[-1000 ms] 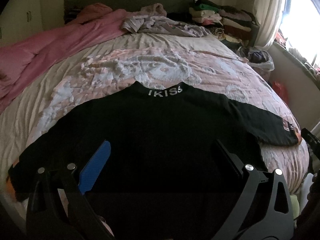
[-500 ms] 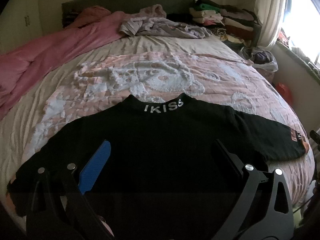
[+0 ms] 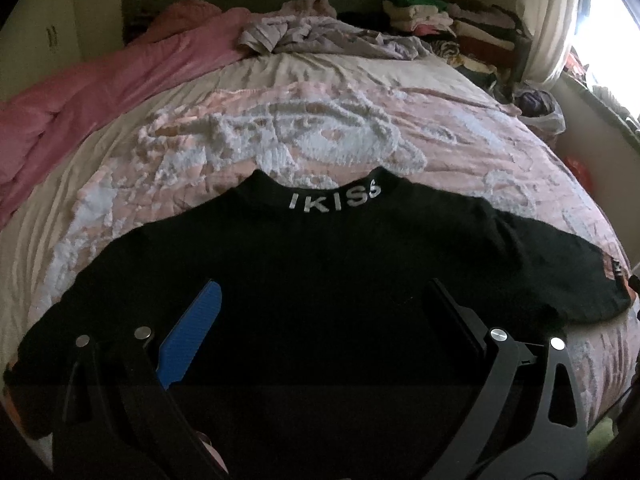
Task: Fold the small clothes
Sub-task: 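Reach the right gripper to the black-and-orange socks and grasp them, then lift the socks with the right gripper and carry them toward the shirt chest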
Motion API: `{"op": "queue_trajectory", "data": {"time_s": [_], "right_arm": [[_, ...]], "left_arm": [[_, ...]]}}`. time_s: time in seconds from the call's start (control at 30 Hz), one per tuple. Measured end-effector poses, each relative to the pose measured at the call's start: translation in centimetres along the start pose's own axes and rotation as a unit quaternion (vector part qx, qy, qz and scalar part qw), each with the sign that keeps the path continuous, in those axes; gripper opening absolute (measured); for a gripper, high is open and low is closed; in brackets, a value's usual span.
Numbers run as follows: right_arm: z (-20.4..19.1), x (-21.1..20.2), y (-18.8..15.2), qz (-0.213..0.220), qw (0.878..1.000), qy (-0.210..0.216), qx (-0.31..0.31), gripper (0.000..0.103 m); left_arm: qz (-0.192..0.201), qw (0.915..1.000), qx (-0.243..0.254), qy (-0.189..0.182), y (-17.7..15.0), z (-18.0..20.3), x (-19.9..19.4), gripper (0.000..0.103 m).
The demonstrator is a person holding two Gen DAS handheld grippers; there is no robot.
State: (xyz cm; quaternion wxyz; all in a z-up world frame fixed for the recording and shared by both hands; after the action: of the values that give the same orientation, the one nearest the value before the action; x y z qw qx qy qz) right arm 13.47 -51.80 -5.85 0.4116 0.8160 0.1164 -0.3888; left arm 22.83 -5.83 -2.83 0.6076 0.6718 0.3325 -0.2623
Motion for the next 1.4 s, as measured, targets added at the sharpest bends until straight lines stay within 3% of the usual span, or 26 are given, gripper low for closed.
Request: {"op": "queue_trajectory", "data": {"time_s": [0.33, 0.53, 0.6, 0.63, 0.67, 0.83, 1.0, 1.2, 1.4], "right_arm": [[2.5, 3.3, 1.0, -0.029, 0.998, 0.016, 0.057, 0.099], [4.0, 4.4, 2.0, -0.016, 0.993, 0.067, 0.097, 0.098], [4.1, 4.2, 2.2, -0.009, 0.992, 0.080, 0.099, 0.087], [4.1, 4.1, 2.2, -0.007, 0.992, 0.080, 0.096, 0.068], [4.2, 4.0, 2.2, -0.005, 0.992, 0.081, 0.095, 0.055], [4.5, 2.0, 2.3, 0.033, 0.988, 0.120, 0.094, 0.021], [2.1, -0.5, 2.2, 0.069, 0.984, 0.158, 0.044, 0.018], [-3.1, -2.9, 1.7, 0.072, 0.977, 0.202, -0.023, 0.017], [-10.4, -5.3, 0.3, 0.060, 0.957, 0.265, -0.104, 0.015]], "left_arm": [[-0.016, 0.9998, 0.006, 0.007, -0.9, -0.3, 2.3, 0.094], [-0.027, 0.9995, -0.014, -0.007, -1.7, -1.0, 2.9, 0.094], [-0.031, 0.9992, -0.020, -0.012, -2.0, -1.1, 3.0, 0.094], [-0.033, 0.9991, -0.022, -0.013, -2.1, -1.1, 3.1, 0.094], [-0.035, 0.9989, -0.025, -0.015, -2.3, -1.1, 3.1, 0.094], [-0.034, 0.9987, -0.029, -0.025, -3.0, -1.3, 2.6, 0.094], [-0.017, 0.9991, -0.033, -0.019, -3.4, -1.7, 1.5, 0.094], [-0.007, 0.9993, -0.035, -0.013, -3.2, -2.4, 0.5, 0.094], [0.000, 0.9988, -0.047, -0.012, -2.7, -3.9, -0.2, 0.094]]}}
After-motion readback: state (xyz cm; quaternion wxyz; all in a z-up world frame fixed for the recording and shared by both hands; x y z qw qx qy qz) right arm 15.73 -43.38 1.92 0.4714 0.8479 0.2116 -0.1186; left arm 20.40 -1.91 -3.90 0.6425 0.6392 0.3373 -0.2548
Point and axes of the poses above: each gripper's, at about its wrist camera, not at the fingertips, and x roughly the way its jaws point, z to its right, y to its top, the point moved 2 cm from there along x, roughly the way its jaws point, and after that the axes turned 11 degrees about y, right-handed, at the moved point
